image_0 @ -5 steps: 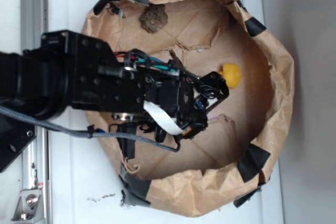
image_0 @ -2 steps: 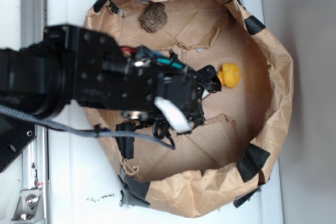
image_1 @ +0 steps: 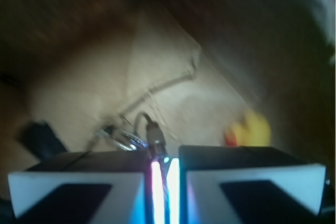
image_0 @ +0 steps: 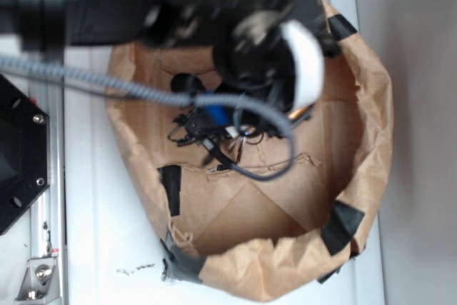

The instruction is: Grab the silver keys.

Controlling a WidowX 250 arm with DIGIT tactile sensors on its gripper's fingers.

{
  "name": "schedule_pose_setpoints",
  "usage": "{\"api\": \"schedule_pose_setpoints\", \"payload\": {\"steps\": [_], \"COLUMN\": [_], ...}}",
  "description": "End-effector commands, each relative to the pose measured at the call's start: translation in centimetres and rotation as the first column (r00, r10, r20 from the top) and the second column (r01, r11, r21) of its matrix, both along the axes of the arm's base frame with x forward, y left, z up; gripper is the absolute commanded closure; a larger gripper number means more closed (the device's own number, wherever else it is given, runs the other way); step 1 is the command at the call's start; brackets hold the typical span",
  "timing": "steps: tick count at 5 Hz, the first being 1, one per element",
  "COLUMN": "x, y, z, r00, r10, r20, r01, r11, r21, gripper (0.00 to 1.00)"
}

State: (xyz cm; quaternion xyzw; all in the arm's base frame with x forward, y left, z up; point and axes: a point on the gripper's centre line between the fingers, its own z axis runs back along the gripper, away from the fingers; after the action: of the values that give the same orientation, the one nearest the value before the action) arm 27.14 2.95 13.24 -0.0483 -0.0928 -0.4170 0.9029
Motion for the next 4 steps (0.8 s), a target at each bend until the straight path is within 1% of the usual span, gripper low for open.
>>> {"api": "schedule_pose_setpoints", "payload": {"steps": [1, 3, 4], "x": [0.0, 0.3, 1.5], "y": [-0.3, -1.3, -2.1], "z": [3.9, 2.4, 0.7], "r00": [0.981, 0.978, 0.981], "r10": [0.022, 0.026, 0.073], "r20": [0.192, 0.205, 0.178], "r01": [-0.024, -0.04, -0.1], "r11": [1.0, 0.997, 0.984], "r21": [0.009, 0.067, 0.147], "gripper": [1.0, 1.0, 1.0]}}
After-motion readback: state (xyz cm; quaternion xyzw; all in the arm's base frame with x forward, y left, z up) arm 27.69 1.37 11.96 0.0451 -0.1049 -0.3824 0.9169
